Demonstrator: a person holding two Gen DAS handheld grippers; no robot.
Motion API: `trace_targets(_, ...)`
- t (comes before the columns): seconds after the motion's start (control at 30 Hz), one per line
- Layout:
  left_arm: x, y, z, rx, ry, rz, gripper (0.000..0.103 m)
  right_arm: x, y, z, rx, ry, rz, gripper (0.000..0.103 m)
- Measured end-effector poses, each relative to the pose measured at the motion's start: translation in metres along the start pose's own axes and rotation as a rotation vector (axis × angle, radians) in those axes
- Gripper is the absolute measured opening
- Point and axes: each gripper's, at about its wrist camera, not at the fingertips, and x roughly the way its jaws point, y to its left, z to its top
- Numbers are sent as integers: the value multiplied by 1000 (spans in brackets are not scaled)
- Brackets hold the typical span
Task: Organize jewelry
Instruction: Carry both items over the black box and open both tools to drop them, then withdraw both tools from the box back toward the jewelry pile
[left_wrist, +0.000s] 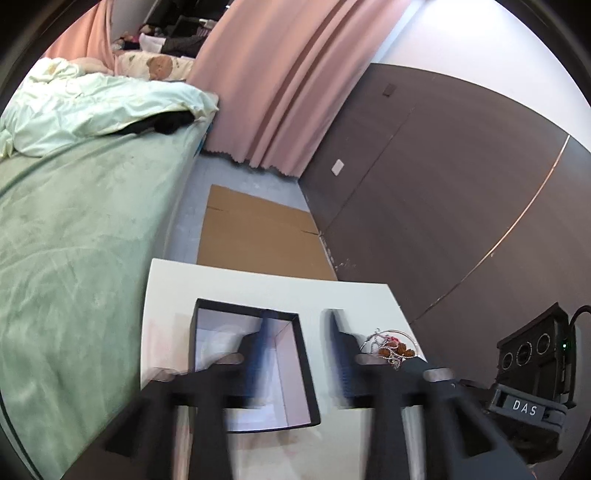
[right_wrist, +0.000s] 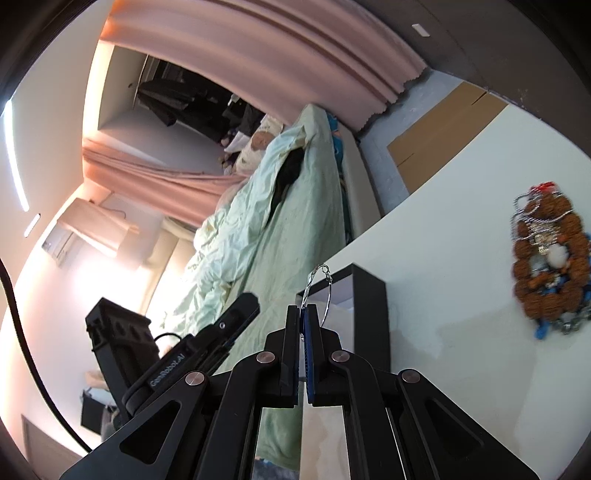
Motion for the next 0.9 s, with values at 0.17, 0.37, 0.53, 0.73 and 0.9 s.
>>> trace_targets(0.17,-21,6,2,-10,-79,27,84,18,5,-4,-14,42,3,4)
trace_targets(0.37,-36,28,8,-71,-104,39,84,40,9,-8,-27,83,0,4)
trace_targets(0.53,-42,41,12,-114,-114,47,84,59,9,-6,-2,106,73,4)
trace_targets(0.73,-45,41,12,-105,-121,58,84,86,-2,-11,45,226,-24,18)
trace_targets(0.9,-48,42,10,-99,-122,58,84,67,0,-7,8,180,-103,52)
